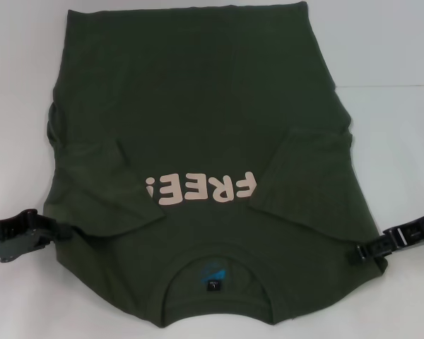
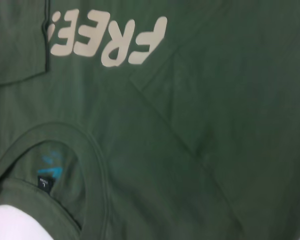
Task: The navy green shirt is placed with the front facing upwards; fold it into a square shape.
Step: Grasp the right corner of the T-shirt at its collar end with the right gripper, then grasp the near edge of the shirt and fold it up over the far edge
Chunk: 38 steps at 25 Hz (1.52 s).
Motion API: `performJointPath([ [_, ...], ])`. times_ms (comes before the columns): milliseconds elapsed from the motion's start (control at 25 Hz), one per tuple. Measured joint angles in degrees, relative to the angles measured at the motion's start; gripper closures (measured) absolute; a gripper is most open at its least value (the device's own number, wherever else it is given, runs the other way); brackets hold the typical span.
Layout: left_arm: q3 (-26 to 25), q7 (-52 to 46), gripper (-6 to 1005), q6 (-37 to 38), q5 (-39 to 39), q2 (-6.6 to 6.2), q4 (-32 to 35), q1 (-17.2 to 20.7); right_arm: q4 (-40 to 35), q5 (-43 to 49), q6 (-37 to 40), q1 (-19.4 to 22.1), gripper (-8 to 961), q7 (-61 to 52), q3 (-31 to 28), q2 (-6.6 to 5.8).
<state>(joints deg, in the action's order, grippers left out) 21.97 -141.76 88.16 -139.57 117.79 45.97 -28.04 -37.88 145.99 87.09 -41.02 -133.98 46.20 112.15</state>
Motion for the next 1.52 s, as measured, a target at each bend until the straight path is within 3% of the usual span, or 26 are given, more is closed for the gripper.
performJointPath([
  [400,0.0,0.0,958,0.1,0.0,0.07,0.0,0.0,0.0,0.0,-0.5,-0.4,111,-1.0,-0.1,0.48],
  [600,0.0,0.1,958,0.0,0.0,0.07,0.0,0.1,0.0,0.1,-0.5,-0.4,314,-1.0,0.2,0.47],
  [1160,-0.1,1.6,957,0.5,1.0,0.07,-0.1,0.3,0.0,-0.2,-1.3,-0.2,768,-1.2,-0.2,0.62],
  [1400,-0.1,3.0,958,1.3,1.3,0.07,-0.1,0.3,-0.1,-0.5,-0.9,0.1,936,-1.2,-0.2,0.7],
  [1520,-0.1,4.3,958,3.4,1.3,0.07,0.0,0.5,-0.4,-0.5,0.7,0.2,936,-1.2,-0.2,0.44],
])
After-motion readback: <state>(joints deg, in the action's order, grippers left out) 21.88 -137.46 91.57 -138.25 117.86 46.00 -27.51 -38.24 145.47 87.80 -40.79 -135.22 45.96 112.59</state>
